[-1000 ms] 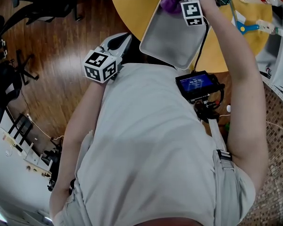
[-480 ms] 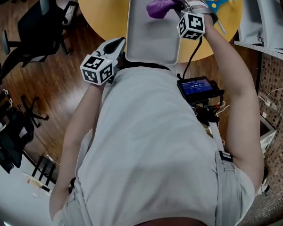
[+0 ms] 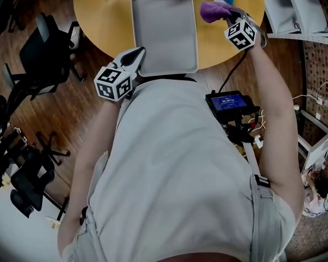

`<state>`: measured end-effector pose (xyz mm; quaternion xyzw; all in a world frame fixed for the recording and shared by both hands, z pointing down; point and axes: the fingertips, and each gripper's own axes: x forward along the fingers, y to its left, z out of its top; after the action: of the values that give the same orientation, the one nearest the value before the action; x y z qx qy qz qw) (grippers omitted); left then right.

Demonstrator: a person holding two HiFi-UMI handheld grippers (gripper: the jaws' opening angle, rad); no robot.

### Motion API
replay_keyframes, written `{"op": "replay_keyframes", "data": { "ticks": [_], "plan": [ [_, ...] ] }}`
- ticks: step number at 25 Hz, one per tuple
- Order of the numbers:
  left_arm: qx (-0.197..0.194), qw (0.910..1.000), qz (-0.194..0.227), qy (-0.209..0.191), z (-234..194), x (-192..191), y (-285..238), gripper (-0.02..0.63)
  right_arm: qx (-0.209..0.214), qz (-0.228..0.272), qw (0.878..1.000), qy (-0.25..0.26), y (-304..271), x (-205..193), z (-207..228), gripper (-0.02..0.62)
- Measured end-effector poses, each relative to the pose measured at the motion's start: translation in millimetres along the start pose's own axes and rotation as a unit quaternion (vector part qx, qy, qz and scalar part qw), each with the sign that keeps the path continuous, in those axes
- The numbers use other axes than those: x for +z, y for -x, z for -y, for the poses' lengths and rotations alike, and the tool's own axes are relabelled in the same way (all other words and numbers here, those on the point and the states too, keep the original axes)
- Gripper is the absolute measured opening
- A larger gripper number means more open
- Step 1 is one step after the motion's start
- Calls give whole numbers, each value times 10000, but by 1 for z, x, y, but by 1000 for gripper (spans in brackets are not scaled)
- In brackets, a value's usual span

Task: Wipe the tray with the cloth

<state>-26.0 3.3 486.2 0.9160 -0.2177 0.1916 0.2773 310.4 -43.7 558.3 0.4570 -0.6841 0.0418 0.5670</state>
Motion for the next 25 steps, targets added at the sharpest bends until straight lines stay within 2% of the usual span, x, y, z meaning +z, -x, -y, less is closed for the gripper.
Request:
{"op": "replay_keyframes", "data": {
  "ticks": [4,7,9,14,18,22,25],
  "plan": [
    [104,9999,-45,-19,4,-3,5,0,580,-511,9954,-567,-18,-47,-34,60],
    [245,9997,-64,18,3,-7,15,0,1439,-743,9811,-1057,-28,-61,-81,61],
    [328,9994,-80,55,1,-9,18,0,1713,-887,9745,-1146,-34,-67,-100,61],
    [400,9991,-79,116,-2,-15,22,0,1364,-791,9824,-1001,-40,-68,-91,71],
    [343,9993,-8,125,-3,-13,22,1,1166,-451,9845,-1228,-22,-63,-81,106],
    [293,9994,107,123,-17,-2,13,1,1190,440,9832,-1316,5,-29,-72,118],
    [245,9994,221,63,-25,14,6,0,1141,1265,9756,-1387,34,8,-62,83]
  ]
}}
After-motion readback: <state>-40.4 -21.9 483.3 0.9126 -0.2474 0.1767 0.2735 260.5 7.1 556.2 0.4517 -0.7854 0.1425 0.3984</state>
